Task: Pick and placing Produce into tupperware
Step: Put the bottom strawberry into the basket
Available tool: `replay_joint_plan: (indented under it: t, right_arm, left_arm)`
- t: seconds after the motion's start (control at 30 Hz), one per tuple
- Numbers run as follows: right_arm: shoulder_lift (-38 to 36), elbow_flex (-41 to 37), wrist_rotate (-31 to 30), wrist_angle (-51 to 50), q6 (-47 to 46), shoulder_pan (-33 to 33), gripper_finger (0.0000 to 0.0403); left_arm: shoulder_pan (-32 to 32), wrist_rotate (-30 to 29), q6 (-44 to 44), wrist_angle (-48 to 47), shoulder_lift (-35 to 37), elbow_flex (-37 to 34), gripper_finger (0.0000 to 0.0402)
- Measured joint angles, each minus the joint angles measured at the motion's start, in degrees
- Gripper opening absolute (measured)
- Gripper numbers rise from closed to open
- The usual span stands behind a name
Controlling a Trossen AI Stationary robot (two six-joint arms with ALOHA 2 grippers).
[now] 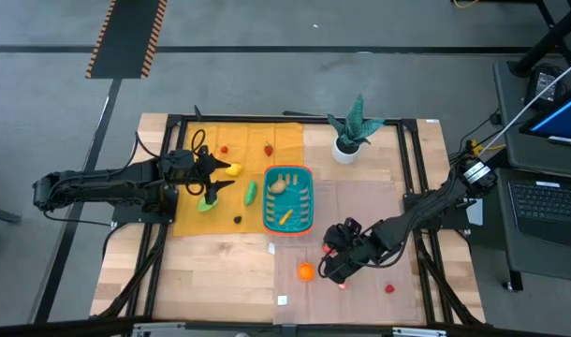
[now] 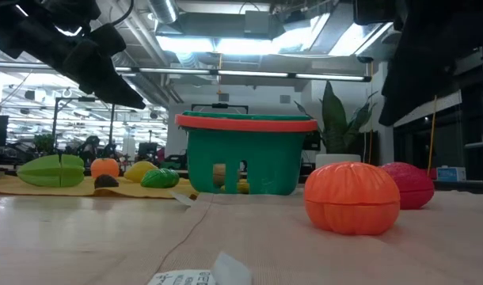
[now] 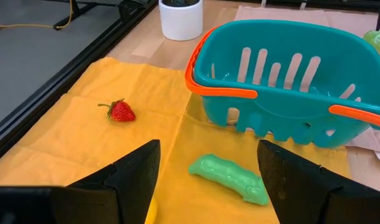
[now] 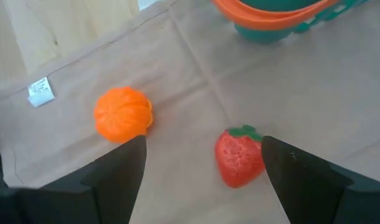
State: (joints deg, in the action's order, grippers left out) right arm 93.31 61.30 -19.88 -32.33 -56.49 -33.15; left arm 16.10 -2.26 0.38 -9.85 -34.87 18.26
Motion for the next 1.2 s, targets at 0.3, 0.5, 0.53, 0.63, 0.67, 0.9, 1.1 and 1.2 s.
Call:
replay_joint_plan:
  t: [0.3, 0.5, 0.53, 0.63, 0.67, 0.9, 1.1, 1.2]
  right_arm:
    - [1.6, 0.0, 0.1, -0.4, -0.6, 1.7, 0.0317]
    - [4.7, 0.0, 3.3, -1.3, -0.9, 3.4, 0.0317]
    - [5.2, 0.0, 3.9, -1.3, -1.5, 3.7, 0.0317]
    - [6.3, 0.0, 5.5, -1.7, -1.8, 4.5, 0.0317]
    - [6.6, 0.0, 5.9, -1.8, -1.8, 4.7, 0.0317]
    - [7.8, 0.0, 6.2, -2.7, -1.7, 5.9, 0.0317]
    - [7.9, 0.0, 6.5, -3.4, -1.8, 6.0, 0.0317]
    - [7.9, 0.0, 8.6, -3.4, -1.8, 6.0, 0.0317]
  left_arm:
    - [0.0, 0.0, 0.0, 0.0, 0.0, 0.0, 0.0261]
    - [0.0, 0.0, 0.0, 0.0, 0.0, 0.0, 0.0261]
    - [0.0, 0.0, 0.0, 0.0, 0.0, 0.0, 0.0261]
    - [0.0, 0.0, 0.0, -0.1, 0.0, 0.0, 0.0261]
    - [0.0, 0.0, 0.0, -0.1, 0.0, 0.0, 0.0261]
    - [0.0, 0.0, 0.0, -0.1, 0.0, 0.0, 0.0261]
    - [0.0, 0.0, 0.0, -0.6, 0.0, 0.0, 0.0261]
    - [0.0, 0.0, 0.0, -0.9, 0.0, 0.0, 0.0261]
